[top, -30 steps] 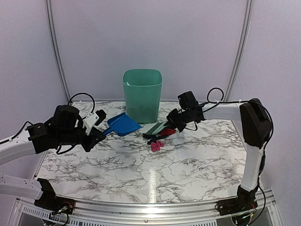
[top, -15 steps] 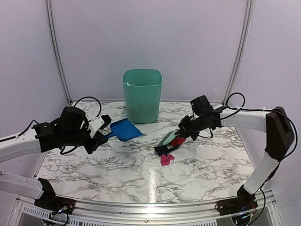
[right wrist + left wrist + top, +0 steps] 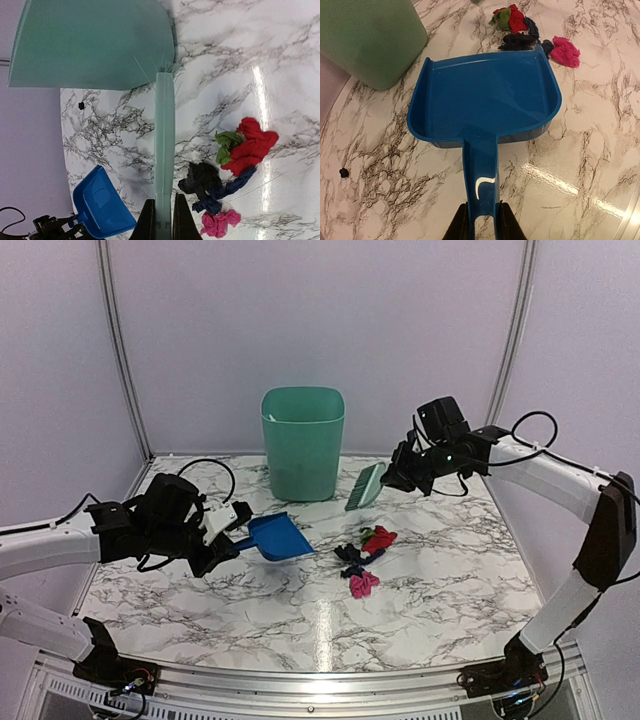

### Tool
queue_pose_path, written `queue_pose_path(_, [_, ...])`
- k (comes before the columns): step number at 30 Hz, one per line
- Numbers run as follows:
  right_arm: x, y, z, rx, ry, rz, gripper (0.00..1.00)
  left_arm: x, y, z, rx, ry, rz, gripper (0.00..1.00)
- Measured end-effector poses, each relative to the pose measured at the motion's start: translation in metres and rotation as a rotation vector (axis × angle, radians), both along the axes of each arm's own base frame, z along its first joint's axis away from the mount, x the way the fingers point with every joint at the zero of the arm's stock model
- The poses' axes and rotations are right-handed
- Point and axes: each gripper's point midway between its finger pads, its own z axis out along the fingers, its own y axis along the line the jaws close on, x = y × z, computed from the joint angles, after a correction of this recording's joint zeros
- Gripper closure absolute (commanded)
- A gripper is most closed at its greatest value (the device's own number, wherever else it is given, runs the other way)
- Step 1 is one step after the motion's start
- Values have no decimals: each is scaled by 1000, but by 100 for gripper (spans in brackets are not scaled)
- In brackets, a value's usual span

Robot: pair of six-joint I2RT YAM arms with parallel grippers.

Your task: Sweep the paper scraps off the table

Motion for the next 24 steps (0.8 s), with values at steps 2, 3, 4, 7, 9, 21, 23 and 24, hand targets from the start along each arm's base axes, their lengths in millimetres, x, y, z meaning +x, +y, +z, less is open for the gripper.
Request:
queue_pose_path(2, [8, -5, 22, -51, -77, 20, 100, -4, -4, -5, 13, 10, -24, 100])
queue_pose_path(3, [11, -8, 29, -79, -103, 25, 100, -6, -7, -9, 21, 18, -38, 100])
queue_pose_path(4, [12, -12, 35, -116, -124, 31, 100, -7, -9, -12, 29, 24, -48, 100])
queue_pose_path(7, [15, -30, 42, -254, -172, 40, 100, -12, -15, -20, 48, 43, -88, 100])
queue_pose_path(9, [18, -42, 41, -351, -189, 50, 100, -15, -19, -26, 62, 56, -115, 100])
queue_pose_path(21, [48, -56, -39, -866, -100, 358, 100, -25, -45, -60, 144, 160, -210, 100])
queue_pose_path(23, [45, -50, -54, -933, -84, 449, 100, -23, -49, -60, 142, 170, -202, 100])
queue_pose_path(24, [42, -45, -62, -962, -77, 499, 100, -21, -51, -60, 140, 174, -197, 100])
